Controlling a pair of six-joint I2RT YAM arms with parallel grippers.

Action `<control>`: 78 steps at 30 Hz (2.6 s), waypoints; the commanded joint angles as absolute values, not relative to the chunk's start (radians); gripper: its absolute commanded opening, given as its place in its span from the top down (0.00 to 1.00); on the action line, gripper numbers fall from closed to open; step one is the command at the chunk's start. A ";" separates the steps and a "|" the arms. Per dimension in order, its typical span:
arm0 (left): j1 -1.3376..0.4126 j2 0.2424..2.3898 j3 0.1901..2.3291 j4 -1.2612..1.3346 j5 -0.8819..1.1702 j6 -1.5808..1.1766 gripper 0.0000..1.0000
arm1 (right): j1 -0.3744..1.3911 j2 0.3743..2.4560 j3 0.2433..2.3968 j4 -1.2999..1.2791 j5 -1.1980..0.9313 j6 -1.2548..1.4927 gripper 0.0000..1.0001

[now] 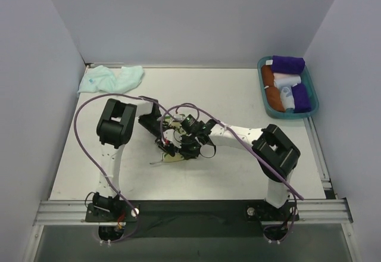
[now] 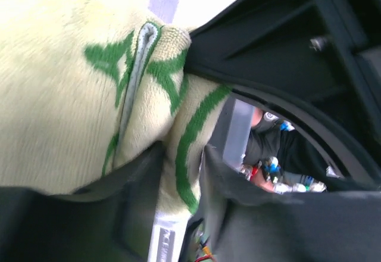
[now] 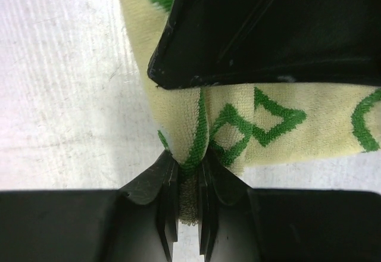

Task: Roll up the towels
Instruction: Roll the towel

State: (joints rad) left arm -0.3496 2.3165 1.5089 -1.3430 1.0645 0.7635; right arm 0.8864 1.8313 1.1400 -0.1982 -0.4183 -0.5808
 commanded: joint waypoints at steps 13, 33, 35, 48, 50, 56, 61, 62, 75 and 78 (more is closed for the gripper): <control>-0.005 2.039 1.477 -1.210 1.209 0.837 0.41 | 0.790 1.960 1.287 -0.583 -0.664 -0.552 1.00; -0.431 0.987 0.715 -0.500 0.528 0.982 0.29 | 0.704 2.333 1.655 -0.963 -0.873 -0.520 1.00; -0.570 0.957 0.690 -0.473 0.448 1.023 0.26 | 0.698 2.359 1.670 -0.977 -0.884 -0.525 1.00; -0.906 1.144 0.546 -0.132 0.144 1.103 0.26 | 0.666 2.453 1.782 -1.094 -0.936 -0.549 1.00; -0.919 1.196 0.522 -0.069 0.095 1.124 0.27 | 0.664 2.459 1.789 -1.103 -0.934 -0.557 1.00; -0.922 1.328 0.526 -0.116 0.072 1.120 0.60 | 0.657 2.464 1.809 -1.108 -0.933 -0.546 0.99; -0.907 1.396 0.633 -0.343 0.187 1.040 0.83 | 0.629 2.430 1.816 -1.100 -0.931 -0.508 0.86; -0.893 1.405 0.652 -0.430 0.255 1.039 0.85 | 0.623 2.421 1.816 -1.095 -0.933 -0.486 0.83; -0.637 1.750 1.034 -0.845 0.598 1.011 0.96 | 0.388 2.027 1.744 -0.948 -0.897 -0.351 0.55; -0.572 1.870 1.156 -0.948 0.670 1.026 0.96 | 0.341 1.894 1.643 -0.875 -0.890 -0.333 0.55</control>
State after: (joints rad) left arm -0.6315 1.7523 1.1049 -0.7345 0.5819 1.0222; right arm 0.3576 2.0457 1.7138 -0.9100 -0.9108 -0.3653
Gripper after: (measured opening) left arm 0.324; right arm 0.447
